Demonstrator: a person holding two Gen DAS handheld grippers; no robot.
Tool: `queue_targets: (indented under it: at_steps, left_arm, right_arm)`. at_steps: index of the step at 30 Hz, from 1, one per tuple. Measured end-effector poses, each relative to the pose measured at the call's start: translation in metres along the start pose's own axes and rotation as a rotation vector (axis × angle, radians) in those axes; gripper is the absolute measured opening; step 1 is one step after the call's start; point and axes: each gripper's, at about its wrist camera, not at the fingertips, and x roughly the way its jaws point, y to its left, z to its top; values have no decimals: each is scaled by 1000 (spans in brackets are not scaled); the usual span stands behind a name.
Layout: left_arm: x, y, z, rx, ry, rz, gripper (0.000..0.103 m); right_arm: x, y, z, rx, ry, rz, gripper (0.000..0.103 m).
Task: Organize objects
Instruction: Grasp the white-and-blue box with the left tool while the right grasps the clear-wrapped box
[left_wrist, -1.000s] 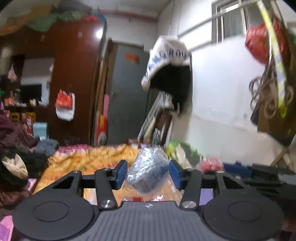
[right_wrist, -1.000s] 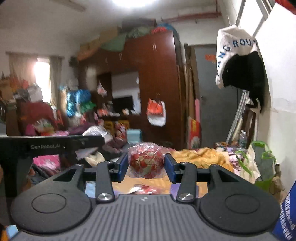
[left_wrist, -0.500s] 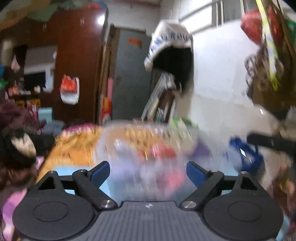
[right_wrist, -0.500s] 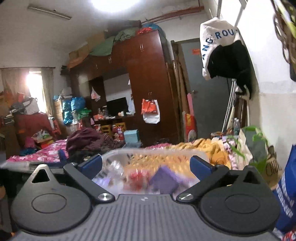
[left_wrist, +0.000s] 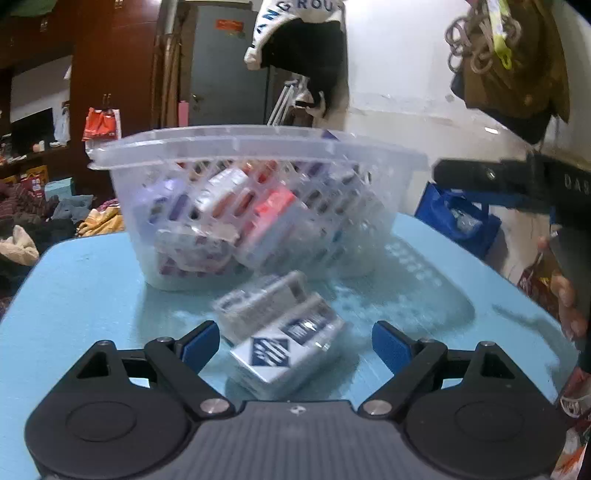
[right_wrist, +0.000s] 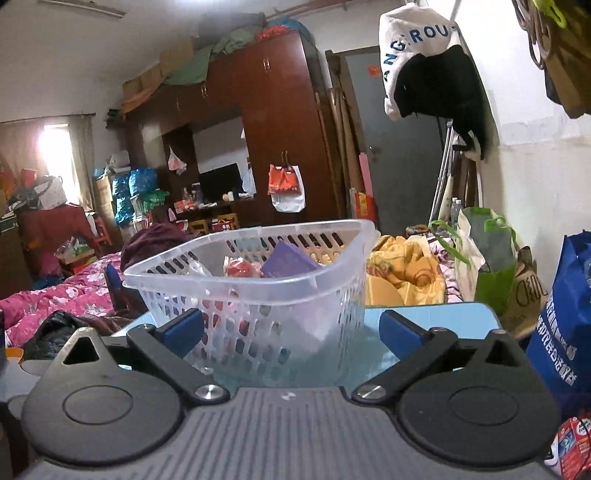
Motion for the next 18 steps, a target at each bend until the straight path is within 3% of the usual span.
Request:
queue_targets:
  at_steps: [3,5,7,13,18]
  left_arm:
    - [7,-7,-3,26,24,14,91]
    - [5,-8,-4,22,16,15,83]
    - [3,-8,-4,19,9,24,62]
    - [-16,3,-17,50,-18,29,57]
    - [-32,31,-22,22,-34,47,57]
  right_arm:
    - [2,-1,-6,1,12,15,103]
    - [4,0,-9,1,26,20,103]
    - [5,2,-12,-3,35,25,103]
    - [14,14,-19,-9,64,41,103]
    - [38,41,-34,-64,165,59,103]
